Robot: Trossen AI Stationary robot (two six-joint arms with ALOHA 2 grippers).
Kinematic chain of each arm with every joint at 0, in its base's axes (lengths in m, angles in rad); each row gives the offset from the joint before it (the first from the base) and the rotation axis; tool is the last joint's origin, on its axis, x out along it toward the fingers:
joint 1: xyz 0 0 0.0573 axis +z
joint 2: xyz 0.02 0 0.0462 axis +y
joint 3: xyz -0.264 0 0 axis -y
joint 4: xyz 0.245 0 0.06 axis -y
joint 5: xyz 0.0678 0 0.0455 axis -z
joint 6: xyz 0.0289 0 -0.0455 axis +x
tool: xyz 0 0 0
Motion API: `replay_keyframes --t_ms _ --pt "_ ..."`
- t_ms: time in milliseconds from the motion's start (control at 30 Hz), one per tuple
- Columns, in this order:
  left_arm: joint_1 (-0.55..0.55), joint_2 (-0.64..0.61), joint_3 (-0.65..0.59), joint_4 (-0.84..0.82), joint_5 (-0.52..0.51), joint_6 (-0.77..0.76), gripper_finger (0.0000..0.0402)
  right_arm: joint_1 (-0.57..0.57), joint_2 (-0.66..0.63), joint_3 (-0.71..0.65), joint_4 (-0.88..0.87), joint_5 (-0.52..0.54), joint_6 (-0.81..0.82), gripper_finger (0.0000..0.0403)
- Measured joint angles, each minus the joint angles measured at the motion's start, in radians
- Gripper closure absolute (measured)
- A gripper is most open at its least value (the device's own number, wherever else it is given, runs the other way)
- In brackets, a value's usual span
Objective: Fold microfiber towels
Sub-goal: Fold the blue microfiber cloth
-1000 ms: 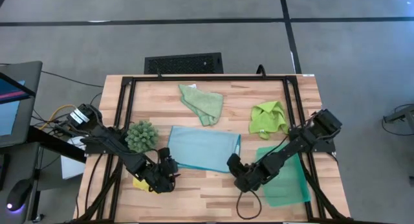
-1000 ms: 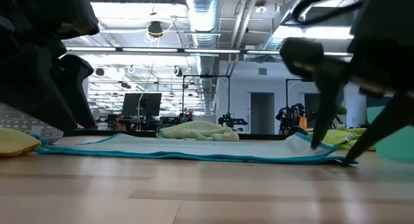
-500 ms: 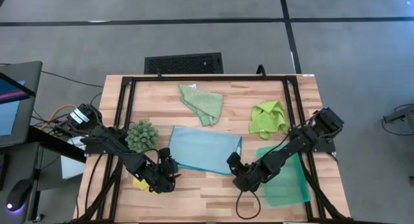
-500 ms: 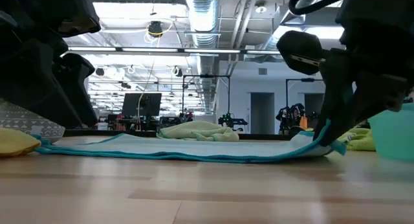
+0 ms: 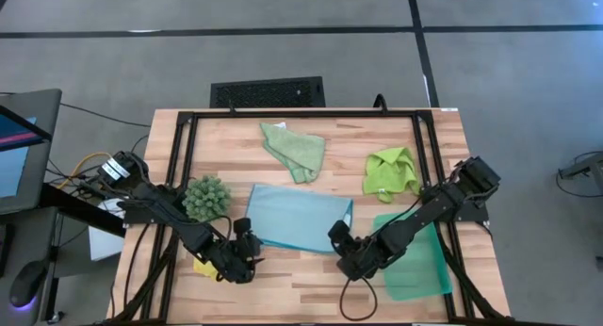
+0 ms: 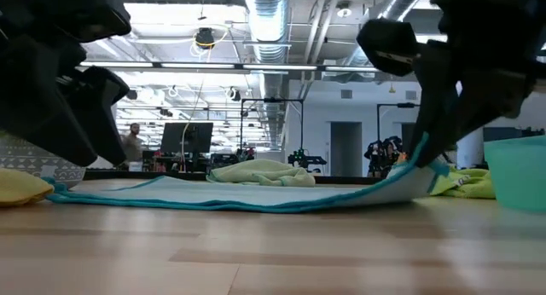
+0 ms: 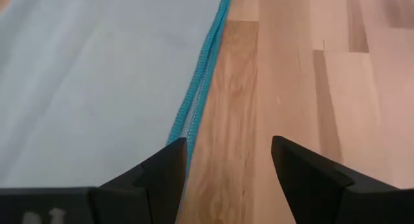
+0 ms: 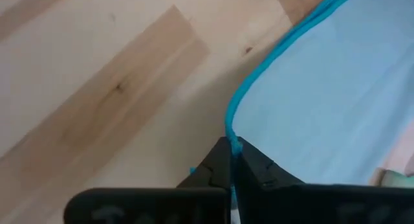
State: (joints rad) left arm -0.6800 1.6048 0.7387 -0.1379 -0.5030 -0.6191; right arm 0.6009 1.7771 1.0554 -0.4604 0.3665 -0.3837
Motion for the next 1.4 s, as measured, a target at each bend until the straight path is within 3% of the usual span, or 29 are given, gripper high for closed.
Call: replay_keyframes --t_ms 200,333,667,800,1033,1400 --pt "0.001 0.000 0.000 0.040 0.048 0.234 0.0182 0.000 0.000 0.023 -0.081 -0.083 0.067 0.0380" --pt "0.000 0.000 0.000 0.044 0.052 0.308 0.0182 0.000 0.003 0.021 -0.079 -0.131 0.151 0.0371" --pt "0.001 0.000 0.000 0.044 0.046 0.252 0.0182 0.008 0.012 0.019 -0.043 -0.160 0.166 0.0338" --pt "0.001 0.000 0.000 0.045 0.045 0.251 0.0182 0.008 0.012 0.019 -0.020 -0.150 0.166 0.0347" --pt "0.001 0.000 0.000 0.046 0.024 0.256 0.0182 0.008 0.012 0.019 -0.041 -0.133 0.136 0.0396" --pt "0.000 0.000 0.000 0.046 0.024 0.256 0.0182 0.037 0.012 0.019 -0.026 -0.184 0.169 0.0379"
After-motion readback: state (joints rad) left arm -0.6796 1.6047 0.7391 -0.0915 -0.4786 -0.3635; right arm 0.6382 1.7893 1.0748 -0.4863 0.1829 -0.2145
